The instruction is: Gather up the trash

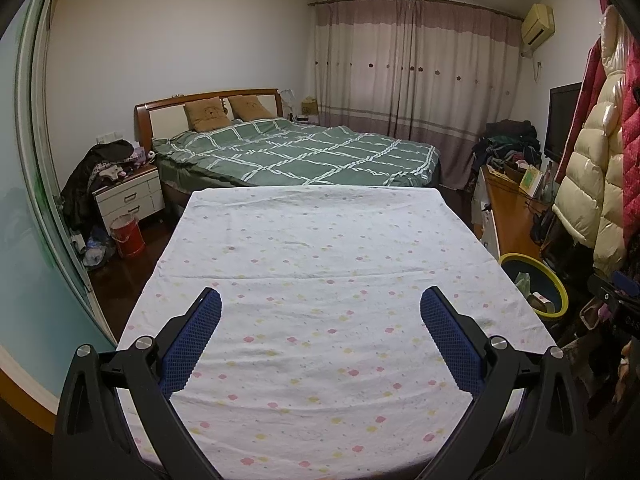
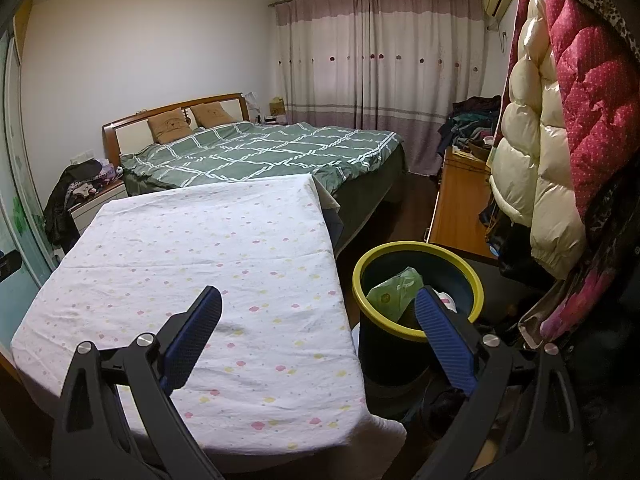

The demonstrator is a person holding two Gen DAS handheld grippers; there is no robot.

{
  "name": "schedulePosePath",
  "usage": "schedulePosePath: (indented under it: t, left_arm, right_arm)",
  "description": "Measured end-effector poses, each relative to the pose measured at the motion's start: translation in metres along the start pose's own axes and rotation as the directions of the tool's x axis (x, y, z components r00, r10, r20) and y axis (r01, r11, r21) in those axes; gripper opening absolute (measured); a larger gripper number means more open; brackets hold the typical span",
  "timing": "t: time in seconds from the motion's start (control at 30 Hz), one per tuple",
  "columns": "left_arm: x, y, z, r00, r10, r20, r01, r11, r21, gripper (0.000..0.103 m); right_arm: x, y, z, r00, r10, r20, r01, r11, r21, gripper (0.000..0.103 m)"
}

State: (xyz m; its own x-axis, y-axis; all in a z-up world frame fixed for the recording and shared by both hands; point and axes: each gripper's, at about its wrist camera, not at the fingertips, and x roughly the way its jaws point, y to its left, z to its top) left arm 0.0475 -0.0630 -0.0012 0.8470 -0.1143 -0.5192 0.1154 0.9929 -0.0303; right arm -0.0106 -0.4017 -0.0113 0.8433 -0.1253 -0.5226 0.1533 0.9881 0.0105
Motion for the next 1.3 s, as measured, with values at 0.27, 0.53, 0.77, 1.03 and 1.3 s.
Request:
schedulePosePath:
  t: [0.27, 0.53, 0.77, 1.03, 1.3]
  left_arm:
    - [0.0016, 0.001, -0.0017, 1.0, -0.003, -0.004, 0.003, 1.0, 0.001, 0.098]
    - [0.0036, 0.0003, -0.0028, 1.0, -0.005, -0.007, 0.005, 1.0, 0.001, 0.098]
    - [0.0067, -0.0035, -0.0053, 1.0, -0.006, -0.013, 0.006, 1.0, 0.003, 0.098]
    - [0.0062, -0.0026, -0.0045, 1.0, -0.006, -0.012, 0.006, 1.0, 0.002, 0.098]
    - [0.0079, -0.0057, -0.0074, 1.0, -0.005, -0.015, 0.006, 1.0, 0.004, 0.098]
  right_arm:
    - [0.0004, -0.0001, 0.0001, 1.0, 0.001, -0.001, -0.001, 1.0, -0.001, 0.092]
    - [0.0005, 0.0002, -0.0004, 1.0, 0.002, -0.002, -0.002, 1.0, 0.0, 0.093]
    - [0.0008, 0.001, -0.001, 1.0, -0.001, -0.002, 0.001, 1.0, 0.001, 0.093]
    - [0.0016, 0.0004, -0.0012, 1.0, 0.002, -0.003, -0.002, 1.0, 0.002, 0.092]
    - [0.0022, 0.0011, -0.0021, 1.0, 0.003, -0.005, -0.003, 1.0, 0.003, 0.092]
